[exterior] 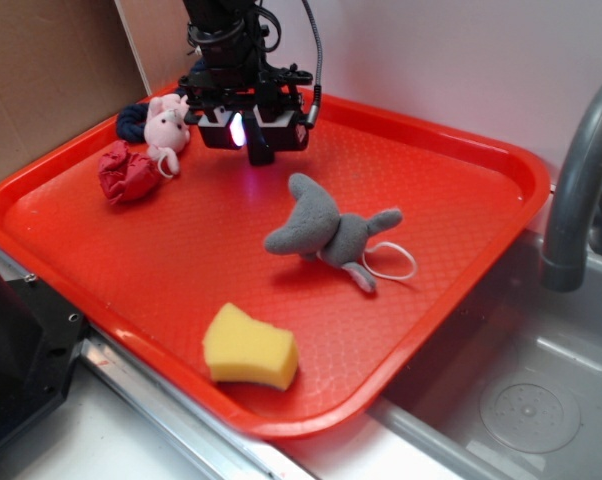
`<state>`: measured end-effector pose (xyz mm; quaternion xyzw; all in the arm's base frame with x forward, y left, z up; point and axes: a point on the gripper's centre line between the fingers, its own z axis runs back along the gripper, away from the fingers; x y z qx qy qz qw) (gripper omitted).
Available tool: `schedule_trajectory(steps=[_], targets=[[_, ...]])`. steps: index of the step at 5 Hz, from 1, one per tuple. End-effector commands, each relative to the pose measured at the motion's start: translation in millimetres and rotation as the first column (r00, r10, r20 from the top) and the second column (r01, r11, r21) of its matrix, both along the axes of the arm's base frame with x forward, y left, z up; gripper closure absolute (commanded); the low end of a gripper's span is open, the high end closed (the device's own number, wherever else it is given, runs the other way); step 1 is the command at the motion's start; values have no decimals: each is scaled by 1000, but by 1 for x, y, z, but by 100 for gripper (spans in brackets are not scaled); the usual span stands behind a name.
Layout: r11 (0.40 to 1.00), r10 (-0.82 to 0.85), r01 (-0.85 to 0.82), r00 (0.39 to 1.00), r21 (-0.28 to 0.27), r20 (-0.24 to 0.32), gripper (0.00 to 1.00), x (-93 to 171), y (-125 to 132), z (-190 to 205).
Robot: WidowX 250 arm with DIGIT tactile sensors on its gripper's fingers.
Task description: Grab the black box.
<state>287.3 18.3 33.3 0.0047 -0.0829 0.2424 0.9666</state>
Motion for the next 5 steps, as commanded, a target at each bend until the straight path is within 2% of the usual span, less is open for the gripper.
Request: schedule_trajectory(steps=[1, 2, 3, 4, 5], targets=[[985, -160, 146, 972, 94, 174, 100, -36, -15, 82], [952, -296, 305, 936, -21, 189, 100, -82, -11, 133], [901, -410, 421, 905, -102, 111, 100, -111, -12, 186], [862, -463, 476, 879, -174, 110, 100, -126, -14, 213], [859, -461, 471, 882, -199, 94, 100, -127, -13, 215]])
